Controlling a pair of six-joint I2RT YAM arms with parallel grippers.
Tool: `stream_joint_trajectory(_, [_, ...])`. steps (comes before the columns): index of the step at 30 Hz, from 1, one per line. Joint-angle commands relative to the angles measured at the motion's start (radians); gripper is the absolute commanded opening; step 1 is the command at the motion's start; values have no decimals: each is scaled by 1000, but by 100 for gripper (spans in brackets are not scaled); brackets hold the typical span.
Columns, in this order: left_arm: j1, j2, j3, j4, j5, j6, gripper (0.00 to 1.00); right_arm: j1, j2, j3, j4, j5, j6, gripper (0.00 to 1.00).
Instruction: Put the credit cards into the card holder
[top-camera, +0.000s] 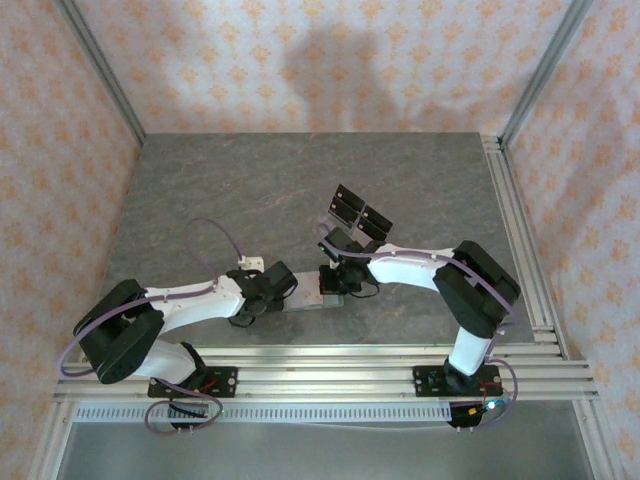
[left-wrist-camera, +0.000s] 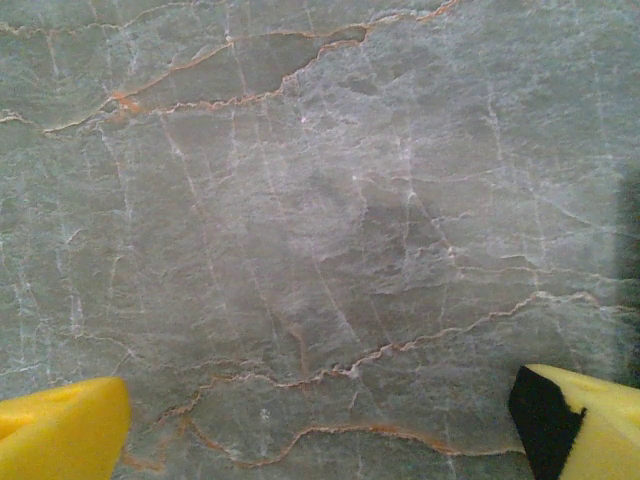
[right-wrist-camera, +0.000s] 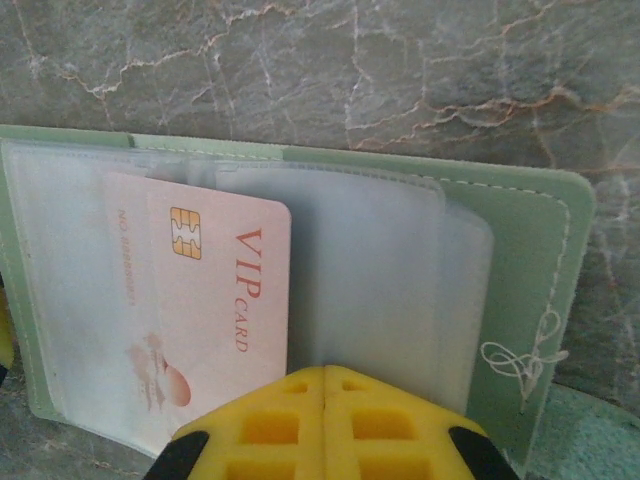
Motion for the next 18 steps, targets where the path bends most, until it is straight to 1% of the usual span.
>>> stream_joint_trajectory(1, [5,23,-15,13,-3,-5,100,8,13,26,5,-8,-18,0])
stream_joint_trajectory(10, [4,39,-11,32,7,-3,100,13,27,55,-21,-10,-20,0])
stream_joint_trajectory(18, [1,42,-13,39,10,-2,100,37,63,102,-37,-7,-25,0])
